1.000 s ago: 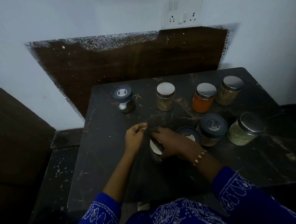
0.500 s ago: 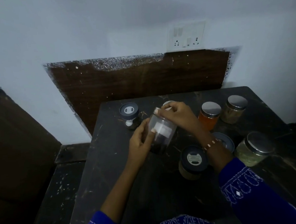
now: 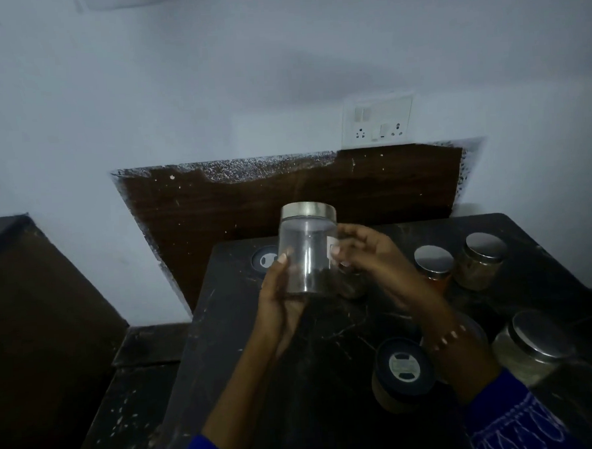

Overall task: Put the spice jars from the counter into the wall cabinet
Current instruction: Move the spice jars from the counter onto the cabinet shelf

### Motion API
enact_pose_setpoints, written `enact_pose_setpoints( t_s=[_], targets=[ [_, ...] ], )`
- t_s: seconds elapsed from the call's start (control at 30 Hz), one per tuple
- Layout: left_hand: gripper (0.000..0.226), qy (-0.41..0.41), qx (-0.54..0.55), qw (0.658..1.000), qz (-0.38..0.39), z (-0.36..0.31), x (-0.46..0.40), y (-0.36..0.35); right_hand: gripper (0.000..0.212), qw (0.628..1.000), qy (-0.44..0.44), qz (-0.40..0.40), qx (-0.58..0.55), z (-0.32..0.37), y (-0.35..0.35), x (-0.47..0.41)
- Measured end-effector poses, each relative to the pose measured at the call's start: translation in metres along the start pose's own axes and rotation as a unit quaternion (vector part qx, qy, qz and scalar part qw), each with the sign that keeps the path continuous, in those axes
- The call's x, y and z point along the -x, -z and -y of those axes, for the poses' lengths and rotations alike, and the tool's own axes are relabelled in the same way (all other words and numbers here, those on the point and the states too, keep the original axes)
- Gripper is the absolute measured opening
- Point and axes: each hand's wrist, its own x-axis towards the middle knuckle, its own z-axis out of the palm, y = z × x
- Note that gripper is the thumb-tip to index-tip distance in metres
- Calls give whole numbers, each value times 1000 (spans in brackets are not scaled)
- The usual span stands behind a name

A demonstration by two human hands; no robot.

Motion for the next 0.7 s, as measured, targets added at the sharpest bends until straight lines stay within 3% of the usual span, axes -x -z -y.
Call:
enact_pose_setpoints(
  t_s=[0.2, 0.37, 0.63, 0.7],
  targets=[
    [43, -16, -124, 990, -66, -6, -11, -5, 68, 997, 50, -44, -26, -10, -23, 5],
    [31, -113, -276, 946, -125, -9, -17, -11, 80, 990, 102, -100, 4, -15, -25, 0],
    [15, -211, -333, 912, -111, -20, -30, -19, 77, 973, 169, -139, 74, -6, -27, -11],
    [22, -219, -331, 910, -118, -25, -37, -20, 74, 972, 183, -127, 71, 2, -22, -15]
  ],
)
